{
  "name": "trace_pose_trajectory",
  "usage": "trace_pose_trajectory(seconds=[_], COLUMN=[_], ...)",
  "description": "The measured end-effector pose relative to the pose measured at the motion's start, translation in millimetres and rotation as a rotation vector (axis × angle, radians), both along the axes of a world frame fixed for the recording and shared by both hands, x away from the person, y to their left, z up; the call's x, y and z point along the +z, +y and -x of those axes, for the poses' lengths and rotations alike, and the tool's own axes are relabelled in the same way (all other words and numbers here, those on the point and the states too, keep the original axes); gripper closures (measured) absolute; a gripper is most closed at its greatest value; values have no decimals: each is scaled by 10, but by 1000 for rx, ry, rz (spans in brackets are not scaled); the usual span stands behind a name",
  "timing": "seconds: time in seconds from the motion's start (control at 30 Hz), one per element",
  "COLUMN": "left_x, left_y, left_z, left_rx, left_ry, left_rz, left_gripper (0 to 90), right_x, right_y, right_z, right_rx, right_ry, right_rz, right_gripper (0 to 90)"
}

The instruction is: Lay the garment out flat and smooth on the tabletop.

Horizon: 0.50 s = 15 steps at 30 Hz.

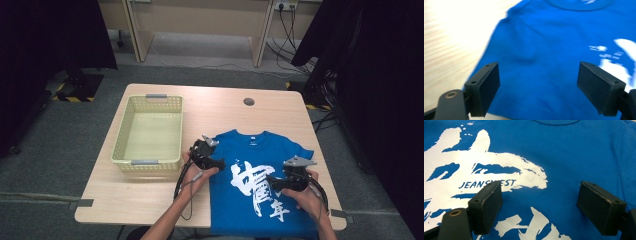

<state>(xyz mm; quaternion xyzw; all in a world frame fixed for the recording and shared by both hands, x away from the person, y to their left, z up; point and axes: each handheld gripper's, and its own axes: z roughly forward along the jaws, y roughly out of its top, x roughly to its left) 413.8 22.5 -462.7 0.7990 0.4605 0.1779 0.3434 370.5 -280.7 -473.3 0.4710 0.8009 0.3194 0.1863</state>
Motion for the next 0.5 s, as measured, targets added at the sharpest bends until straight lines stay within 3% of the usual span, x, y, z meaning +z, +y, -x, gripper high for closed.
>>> trace_pose_trajectory(seconds=[0.3,0.4,0.5], left_x=[7,-13,-8], left_y=[-69,-54,7], left_z=[354,441,507], left_rx=[-102,-136,-136], left_ry=[-26,-9,-14], left_rz=[20,13,23], left_gripper=[153,143,137], right_x=[-4,-1,-5], right_y=[10,14,12], right_z=[4,1,4], right_rx=[-7,-7,-4], right_ry=[-3,2,-3], right_rz=[-1,0,-1], right_gripper=[193,188,188])
